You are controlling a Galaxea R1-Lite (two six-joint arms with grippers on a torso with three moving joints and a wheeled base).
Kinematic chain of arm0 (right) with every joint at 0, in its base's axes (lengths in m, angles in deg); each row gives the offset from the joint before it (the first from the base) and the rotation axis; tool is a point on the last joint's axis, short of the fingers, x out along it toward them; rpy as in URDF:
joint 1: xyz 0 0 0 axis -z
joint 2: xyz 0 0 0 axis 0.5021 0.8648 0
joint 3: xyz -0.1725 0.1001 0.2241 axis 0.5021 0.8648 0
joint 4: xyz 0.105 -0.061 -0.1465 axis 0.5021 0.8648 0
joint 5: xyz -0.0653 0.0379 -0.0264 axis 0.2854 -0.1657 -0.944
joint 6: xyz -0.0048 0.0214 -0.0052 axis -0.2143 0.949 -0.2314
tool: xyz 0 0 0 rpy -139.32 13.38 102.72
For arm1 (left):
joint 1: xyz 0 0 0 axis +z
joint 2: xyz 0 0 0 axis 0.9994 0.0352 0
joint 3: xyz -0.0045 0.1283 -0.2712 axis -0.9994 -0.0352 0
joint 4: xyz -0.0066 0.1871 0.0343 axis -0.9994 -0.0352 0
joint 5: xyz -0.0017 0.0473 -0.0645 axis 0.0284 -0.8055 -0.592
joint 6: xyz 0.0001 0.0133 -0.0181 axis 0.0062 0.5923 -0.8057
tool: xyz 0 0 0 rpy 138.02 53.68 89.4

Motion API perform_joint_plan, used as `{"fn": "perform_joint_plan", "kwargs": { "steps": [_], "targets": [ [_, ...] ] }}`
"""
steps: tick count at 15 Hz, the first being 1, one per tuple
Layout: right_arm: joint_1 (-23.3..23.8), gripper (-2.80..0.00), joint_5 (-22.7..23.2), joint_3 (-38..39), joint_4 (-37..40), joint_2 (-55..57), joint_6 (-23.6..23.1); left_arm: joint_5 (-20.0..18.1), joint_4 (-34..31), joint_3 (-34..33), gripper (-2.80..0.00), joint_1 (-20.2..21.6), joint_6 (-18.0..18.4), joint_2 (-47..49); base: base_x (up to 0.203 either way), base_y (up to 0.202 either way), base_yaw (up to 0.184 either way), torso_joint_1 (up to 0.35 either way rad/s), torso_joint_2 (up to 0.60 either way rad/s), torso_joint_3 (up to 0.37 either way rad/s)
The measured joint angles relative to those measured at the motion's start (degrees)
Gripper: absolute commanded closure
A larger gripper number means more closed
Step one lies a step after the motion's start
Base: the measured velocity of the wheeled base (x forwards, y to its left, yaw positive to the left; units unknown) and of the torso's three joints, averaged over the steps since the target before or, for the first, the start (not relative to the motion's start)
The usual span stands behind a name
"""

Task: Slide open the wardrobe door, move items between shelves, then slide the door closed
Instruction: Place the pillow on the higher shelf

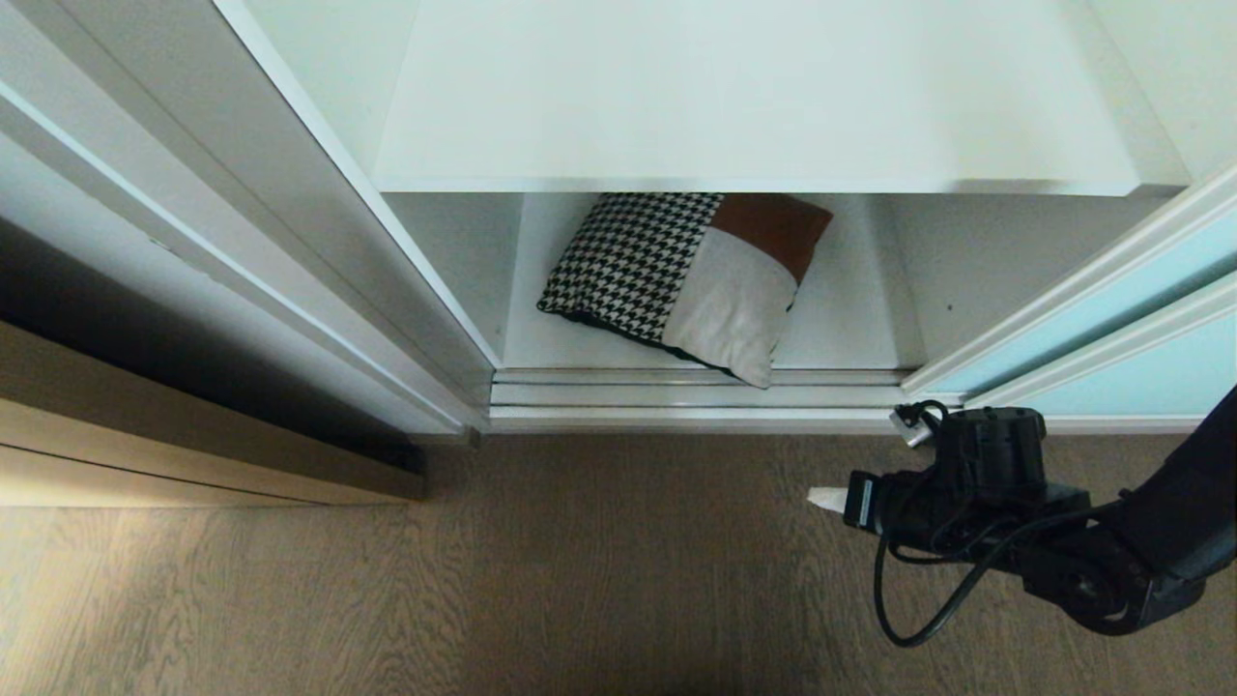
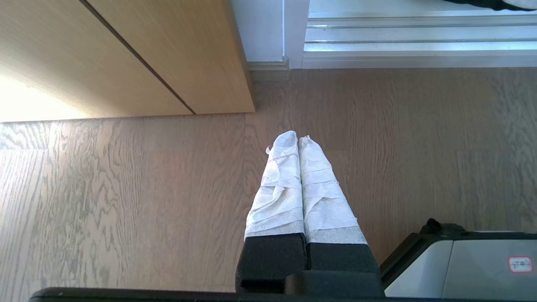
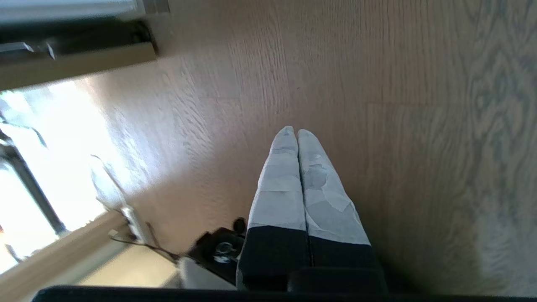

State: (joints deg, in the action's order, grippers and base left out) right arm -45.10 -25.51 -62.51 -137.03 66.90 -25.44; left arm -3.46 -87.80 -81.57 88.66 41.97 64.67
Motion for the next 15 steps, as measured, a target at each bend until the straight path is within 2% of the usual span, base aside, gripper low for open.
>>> {"fn": "perform_joint_plan", "kwargs": {
  "steps": [3, 5, 11, 15],
  "targets": [
    [-0.91, 0.00, -0.13, -1.46, -0.76, 0.75, -1.91, -0.04, 0.01, 0.00, 0.00, 0.00, -0.02, 0.00, 0.000, 0.000, 0.000, 0.000, 0.00, 0.000],
    [0.32, 0.00, -0.11, -2.52, -1.83, 1.63, -2.15, -0.02, -0.01, 0.00, 0.00, 0.00, 0.00, 0.00, 0.000, 0.000, 0.000, 0.000, 0.00, 0.000],
    [2.04, 0.00, -0.37, -4.16, -13.09, 8.33, -2.39, -0.02, 0.01, 0.00, 0.00, 0.00, -0.02, 0.00, 0.000, 0.000, 0.000, 0.000, 0.00, 0.000],
    [2.04, 0.00, -0.95, -6.19, -6.26, 8.57, -2.05, 0.00, -0.01, 0.00, 0.00, 0.00, 0.00, 0.00, 0.000, 0.000, 0.000, 0.000, 0.00, 0.000]
  ]
}}
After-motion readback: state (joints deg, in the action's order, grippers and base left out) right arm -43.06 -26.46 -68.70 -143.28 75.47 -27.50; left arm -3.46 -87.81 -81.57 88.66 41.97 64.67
